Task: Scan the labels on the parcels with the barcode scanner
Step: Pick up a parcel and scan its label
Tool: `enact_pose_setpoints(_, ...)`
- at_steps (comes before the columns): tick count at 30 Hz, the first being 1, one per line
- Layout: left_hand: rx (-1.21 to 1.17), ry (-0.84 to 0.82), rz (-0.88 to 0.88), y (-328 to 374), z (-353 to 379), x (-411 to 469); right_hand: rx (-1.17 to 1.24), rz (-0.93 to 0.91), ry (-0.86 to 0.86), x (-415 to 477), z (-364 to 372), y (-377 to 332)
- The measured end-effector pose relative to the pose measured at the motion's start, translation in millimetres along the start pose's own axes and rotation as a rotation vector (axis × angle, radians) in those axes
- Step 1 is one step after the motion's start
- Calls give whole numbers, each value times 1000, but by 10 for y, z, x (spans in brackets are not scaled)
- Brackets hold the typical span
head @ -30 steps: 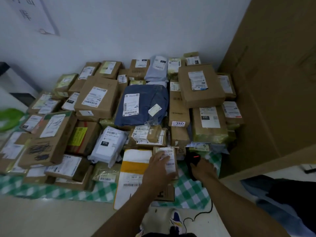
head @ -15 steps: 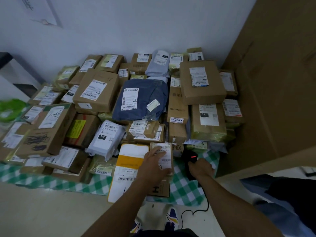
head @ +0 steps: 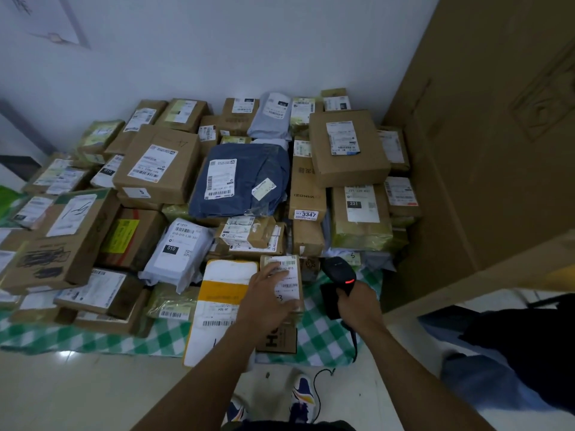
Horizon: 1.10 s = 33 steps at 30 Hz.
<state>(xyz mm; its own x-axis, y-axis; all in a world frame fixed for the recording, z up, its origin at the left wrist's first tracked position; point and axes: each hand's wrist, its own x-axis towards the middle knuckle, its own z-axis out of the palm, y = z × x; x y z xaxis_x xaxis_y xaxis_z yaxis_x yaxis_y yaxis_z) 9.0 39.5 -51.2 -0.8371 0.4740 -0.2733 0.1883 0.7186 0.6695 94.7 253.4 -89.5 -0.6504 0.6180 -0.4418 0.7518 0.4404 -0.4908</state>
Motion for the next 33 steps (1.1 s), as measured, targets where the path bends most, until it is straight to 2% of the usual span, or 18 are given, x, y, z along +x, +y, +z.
enact_pose_setpoints(4, -17, -52, 2, -2, -7, 12, -6, -93, -18, -399, -98, -16)
enact_pose_setpoints(7, -98, -65, 51, -17, -102, -16, 136, -256, -37, -758, -98, -53)
enact_pose_setpoints(11, -201, 129, 142, -130, -334, -262, 260, -370, -131, -1082, -32, -317)
enact_pose_setpoints(14, -312, 249, 122, -387, -498, -596, 251, -420, -236, -1336, 143, -551)
enact_pose_setpoints(17, -346, 303, 111, -850, -632, -970, 214, -470, -325, -1639, 442, -801)
enact_pose_setpoints(20, -314, 380, 74, -1314, -846, -1387, 169, -503, -340, -1975, 826, -1027)
enact_pose_setpoints(23, -205, 389, 20, -1780, -1125, -1906, 120, -514, -346, -2347, 1236, -1292)
enact_pose_setpoints(27, -52, 443, -137, -2396, -1513, -2605, 38, -554, -401, -2818, 1725, -1783)
enact_pose_setpoints(33, 33, 645, -229, -3042, -2207, -3305, -11, -706, -447, -3476, 2334, -2697)
